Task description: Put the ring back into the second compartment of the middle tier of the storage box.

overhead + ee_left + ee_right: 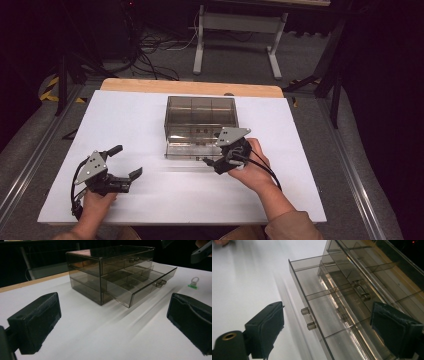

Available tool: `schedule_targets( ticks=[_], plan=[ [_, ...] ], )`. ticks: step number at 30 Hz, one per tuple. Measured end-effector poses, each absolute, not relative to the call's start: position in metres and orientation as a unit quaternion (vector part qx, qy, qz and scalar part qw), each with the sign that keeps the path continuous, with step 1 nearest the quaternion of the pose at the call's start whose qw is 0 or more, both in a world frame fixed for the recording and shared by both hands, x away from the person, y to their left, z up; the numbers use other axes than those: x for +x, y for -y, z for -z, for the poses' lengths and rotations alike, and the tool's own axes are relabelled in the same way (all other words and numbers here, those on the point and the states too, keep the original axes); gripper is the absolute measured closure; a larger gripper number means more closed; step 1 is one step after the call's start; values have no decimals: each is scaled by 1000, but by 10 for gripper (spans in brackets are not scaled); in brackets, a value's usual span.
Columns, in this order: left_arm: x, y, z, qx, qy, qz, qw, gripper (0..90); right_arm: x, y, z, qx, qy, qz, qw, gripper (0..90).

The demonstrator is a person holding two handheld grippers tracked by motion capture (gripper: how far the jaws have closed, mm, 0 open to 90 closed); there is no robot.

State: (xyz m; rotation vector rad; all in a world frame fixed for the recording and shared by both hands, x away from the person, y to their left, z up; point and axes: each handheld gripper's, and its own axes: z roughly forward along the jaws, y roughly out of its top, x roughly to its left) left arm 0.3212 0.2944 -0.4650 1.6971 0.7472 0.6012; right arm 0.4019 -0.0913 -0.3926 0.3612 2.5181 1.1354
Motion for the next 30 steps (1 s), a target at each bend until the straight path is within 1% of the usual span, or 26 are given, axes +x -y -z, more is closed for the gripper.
schedule_targets(
  ticks=[13,20,27,30],
  plan=[
    [321,-294,465,722,-316,-256,560,3,395,116,391,166,-879,-409,183,43],
    [321,-294,465,721,-316,-256,560,3,389,126,391,177,-877,-405,190,42],
    [321,-294,465,723,-315,-257,559,3,376,141,398,205,-865,-419,186,62],
    [321,-294,465,723,-315,-257,559,3,371,145,402,214,-861,-419,192,68]
  ],
)
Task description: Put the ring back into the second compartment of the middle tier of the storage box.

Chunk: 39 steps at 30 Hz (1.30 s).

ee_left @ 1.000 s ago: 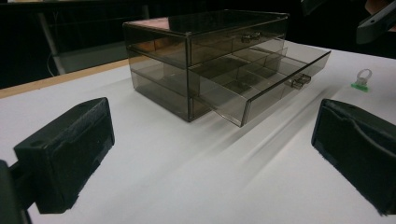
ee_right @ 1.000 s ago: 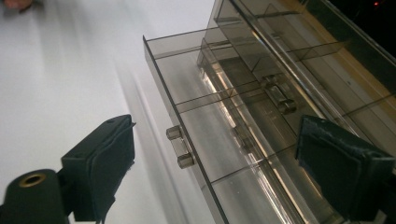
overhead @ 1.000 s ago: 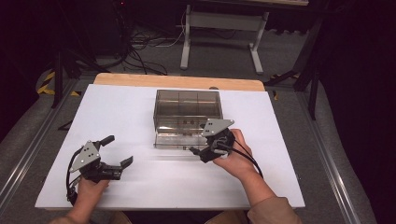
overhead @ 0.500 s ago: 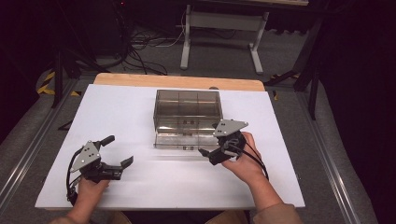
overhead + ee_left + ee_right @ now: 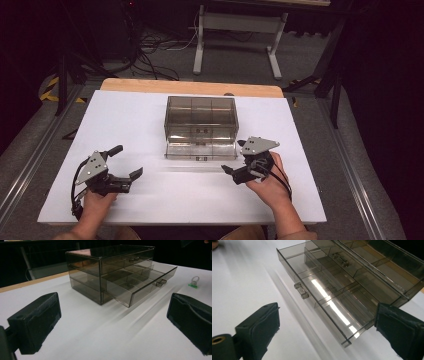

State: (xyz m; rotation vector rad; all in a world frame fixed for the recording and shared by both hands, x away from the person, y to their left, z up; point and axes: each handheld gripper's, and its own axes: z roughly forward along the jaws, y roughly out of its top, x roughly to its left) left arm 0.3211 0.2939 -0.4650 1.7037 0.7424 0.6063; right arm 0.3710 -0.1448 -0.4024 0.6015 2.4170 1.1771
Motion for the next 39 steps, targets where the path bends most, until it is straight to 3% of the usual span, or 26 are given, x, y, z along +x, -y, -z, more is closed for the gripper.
schedule_targets(
  ticks=[39],
  plan=[
    [321,-293,465,722,-314,-254,562,3,360,196,442,300,-857,-378,180,113]
  ],
)
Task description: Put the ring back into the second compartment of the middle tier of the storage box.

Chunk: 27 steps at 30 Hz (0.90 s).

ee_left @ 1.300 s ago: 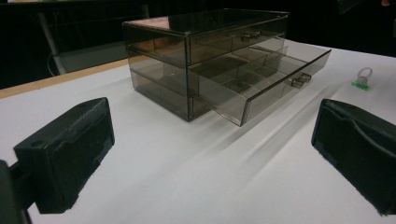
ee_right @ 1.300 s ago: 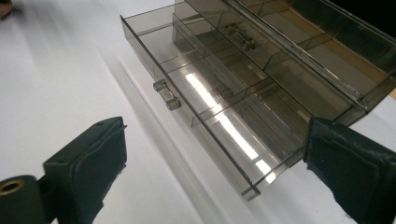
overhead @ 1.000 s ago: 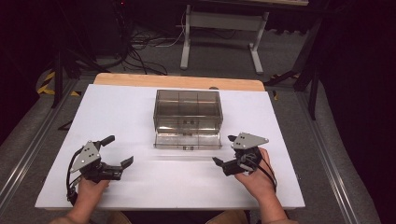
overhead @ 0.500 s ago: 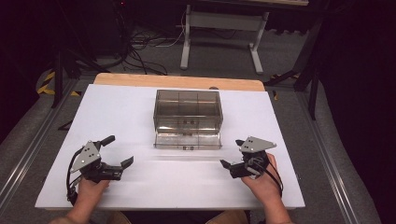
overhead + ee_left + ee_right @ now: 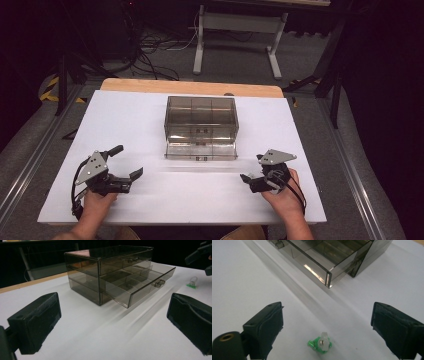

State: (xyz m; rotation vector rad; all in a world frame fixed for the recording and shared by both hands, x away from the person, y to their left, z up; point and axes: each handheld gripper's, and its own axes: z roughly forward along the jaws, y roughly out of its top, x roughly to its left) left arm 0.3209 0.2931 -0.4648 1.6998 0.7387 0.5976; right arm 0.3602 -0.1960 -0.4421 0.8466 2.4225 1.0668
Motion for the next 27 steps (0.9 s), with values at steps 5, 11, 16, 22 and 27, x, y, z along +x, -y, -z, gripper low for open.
schedule_targets(
  ticks=[5,11,16,22,27],
  plan=[
    [321,-293,465,722,-314,-254,562,3,361,198,446,307,-861,-367,175,134],
    [321,-293,465,722,-314,-254,562,3,361,199,449,309,-867,-349,173,176],
    [321,-293,465,722,-314,-253,562,3,360,199,449,309,-871,-343,167,265],
    [321,-293,465,722,-313,-254,562,3,362,198,452,315,-881,-320,148,388],
    [321,-293,465,722,-313,-254,562,3,362,196,451,311,-885,-314,148,492]
  ],
)
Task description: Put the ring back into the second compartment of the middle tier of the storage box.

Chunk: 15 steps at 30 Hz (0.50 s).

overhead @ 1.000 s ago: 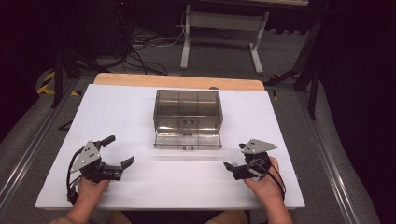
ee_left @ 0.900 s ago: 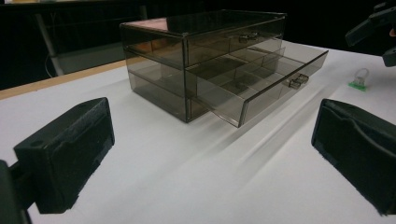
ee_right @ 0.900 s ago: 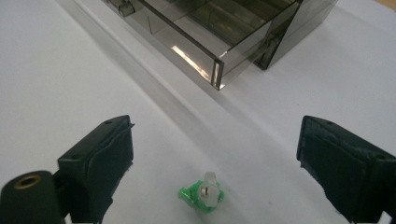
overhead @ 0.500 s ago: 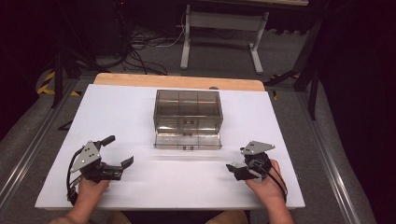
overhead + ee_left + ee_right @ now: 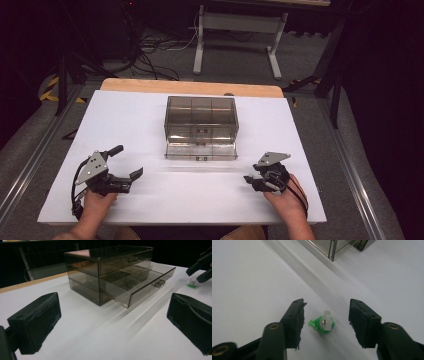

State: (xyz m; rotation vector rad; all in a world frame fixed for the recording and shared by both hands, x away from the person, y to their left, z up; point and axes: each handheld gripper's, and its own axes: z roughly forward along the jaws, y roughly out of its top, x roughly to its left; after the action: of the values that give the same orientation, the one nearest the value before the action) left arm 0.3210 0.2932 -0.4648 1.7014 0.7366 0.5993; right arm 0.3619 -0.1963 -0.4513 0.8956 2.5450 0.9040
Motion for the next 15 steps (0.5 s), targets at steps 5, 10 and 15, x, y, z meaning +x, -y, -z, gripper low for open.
schedule_targets(
  ticks=[5,10,15],
  plan=[
    [321,-293,465,722,-312,-254,562,3,362,197,451,311,-889,-306,140,629],
    [321,-293,465,722,-312,-255,563,3,363,195,452,312,-893,-295,133,729],
    [321,-293,465,722,-312,-255,562,3,363,195,452,310,-895,-290,135,849]
  ],
)
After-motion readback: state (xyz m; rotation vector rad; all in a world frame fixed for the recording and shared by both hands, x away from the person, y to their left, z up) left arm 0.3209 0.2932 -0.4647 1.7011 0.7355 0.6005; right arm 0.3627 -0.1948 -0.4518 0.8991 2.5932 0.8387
